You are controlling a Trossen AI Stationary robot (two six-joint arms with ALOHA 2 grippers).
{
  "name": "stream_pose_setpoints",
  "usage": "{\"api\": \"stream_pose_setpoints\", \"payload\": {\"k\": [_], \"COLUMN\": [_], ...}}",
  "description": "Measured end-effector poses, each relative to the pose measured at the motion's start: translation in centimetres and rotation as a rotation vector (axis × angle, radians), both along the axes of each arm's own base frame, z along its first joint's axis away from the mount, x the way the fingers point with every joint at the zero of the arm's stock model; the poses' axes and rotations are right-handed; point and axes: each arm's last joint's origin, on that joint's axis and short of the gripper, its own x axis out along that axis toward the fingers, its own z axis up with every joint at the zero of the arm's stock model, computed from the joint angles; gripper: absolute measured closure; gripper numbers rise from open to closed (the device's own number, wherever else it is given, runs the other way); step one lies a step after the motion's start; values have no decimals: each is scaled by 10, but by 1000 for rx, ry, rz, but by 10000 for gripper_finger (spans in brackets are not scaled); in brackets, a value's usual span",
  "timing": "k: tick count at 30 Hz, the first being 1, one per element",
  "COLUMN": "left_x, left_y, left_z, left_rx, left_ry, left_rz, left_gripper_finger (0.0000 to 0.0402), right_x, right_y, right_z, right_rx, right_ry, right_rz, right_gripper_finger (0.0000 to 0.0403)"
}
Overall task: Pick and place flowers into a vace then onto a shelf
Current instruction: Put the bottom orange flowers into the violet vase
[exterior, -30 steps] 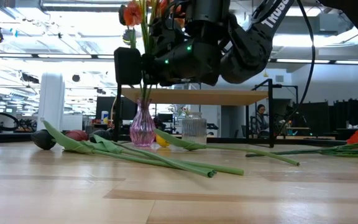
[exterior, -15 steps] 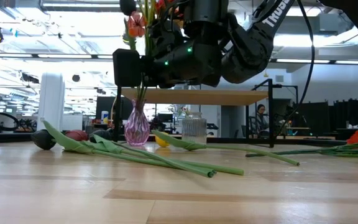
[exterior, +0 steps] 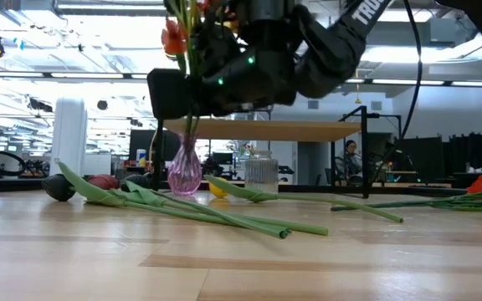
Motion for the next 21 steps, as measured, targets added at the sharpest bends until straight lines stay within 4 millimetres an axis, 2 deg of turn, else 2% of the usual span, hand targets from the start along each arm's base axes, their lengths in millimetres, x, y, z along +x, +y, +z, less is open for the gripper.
{"api": "stream_pose_setpoints", "payload": {"k": [5, 15, 21], "left_x": [0, 0, 0], "left_y": [0, 0, 0], "left_z": [0, -1, -1], "left_rx": [-1, -11, -13], "left_ry": [2, 22, 22], "left_rz": [0, -7, -7], "left_gripper_finger": [401, 401, 401], "right_x": [6, 21, 27], "right_y": [-4, -21, -31], "right_z": [14, 17, 24], "right_rx": [26, 145, 161], "right_ry": [-4, 90, 139], "right_rz": [42, 109, 125], "right_gripper_finger": [401, 402, 402]}}
